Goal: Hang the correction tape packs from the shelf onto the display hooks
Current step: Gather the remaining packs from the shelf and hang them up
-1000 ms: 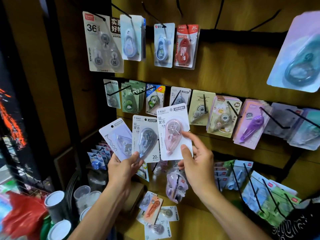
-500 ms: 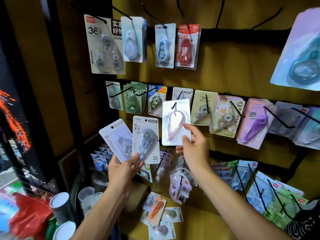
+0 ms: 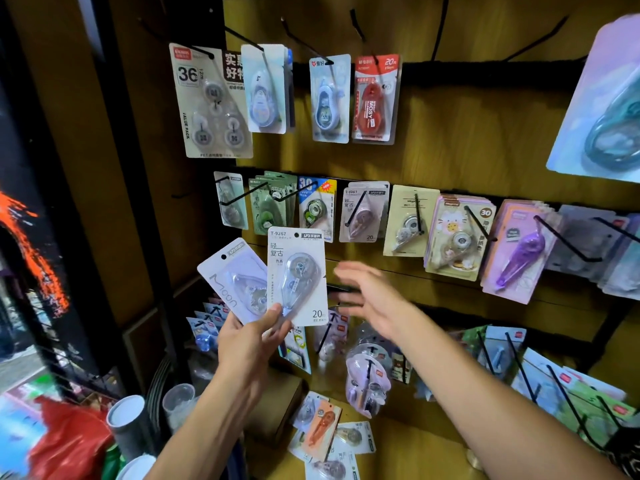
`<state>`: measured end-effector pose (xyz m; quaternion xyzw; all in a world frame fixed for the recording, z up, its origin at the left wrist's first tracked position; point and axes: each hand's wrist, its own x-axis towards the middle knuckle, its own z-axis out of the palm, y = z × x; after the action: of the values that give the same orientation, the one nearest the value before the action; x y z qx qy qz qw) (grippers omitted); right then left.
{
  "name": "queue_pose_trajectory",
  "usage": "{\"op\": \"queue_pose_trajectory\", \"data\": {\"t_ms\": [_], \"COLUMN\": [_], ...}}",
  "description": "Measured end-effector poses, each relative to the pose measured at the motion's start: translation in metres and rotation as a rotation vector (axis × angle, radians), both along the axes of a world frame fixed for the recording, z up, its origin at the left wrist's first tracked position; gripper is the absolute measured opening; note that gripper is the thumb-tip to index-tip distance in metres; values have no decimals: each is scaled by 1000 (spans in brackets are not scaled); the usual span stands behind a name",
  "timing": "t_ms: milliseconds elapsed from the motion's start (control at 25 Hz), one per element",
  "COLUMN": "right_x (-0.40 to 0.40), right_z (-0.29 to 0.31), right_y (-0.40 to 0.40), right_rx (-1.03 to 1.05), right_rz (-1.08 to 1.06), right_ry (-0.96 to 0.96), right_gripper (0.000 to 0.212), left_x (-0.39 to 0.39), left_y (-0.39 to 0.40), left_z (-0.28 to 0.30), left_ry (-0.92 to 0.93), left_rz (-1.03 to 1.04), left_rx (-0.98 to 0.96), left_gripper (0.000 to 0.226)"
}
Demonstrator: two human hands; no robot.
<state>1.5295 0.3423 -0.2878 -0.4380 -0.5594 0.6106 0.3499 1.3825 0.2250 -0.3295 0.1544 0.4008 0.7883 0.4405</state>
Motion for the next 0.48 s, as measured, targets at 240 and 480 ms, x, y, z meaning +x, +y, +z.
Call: {"op": "queue_pose_trajectory", "data": {"t_ms": [240,480], "right_x": [19,45], "right_z": [-23,-18], "right_y": [-42,-55], "right_rx": [243,689], "right_rz": [91,-171], "right_ry": [-113,-271], "right_gripper": [17,33], "left_x": [8,11], "left_y": [1,1], "left_z": [5,7], "left_ry": [40,-1], "left_rz": [-63,-25], "left_rx": [8,57], "left_gripper": [20,26]}}
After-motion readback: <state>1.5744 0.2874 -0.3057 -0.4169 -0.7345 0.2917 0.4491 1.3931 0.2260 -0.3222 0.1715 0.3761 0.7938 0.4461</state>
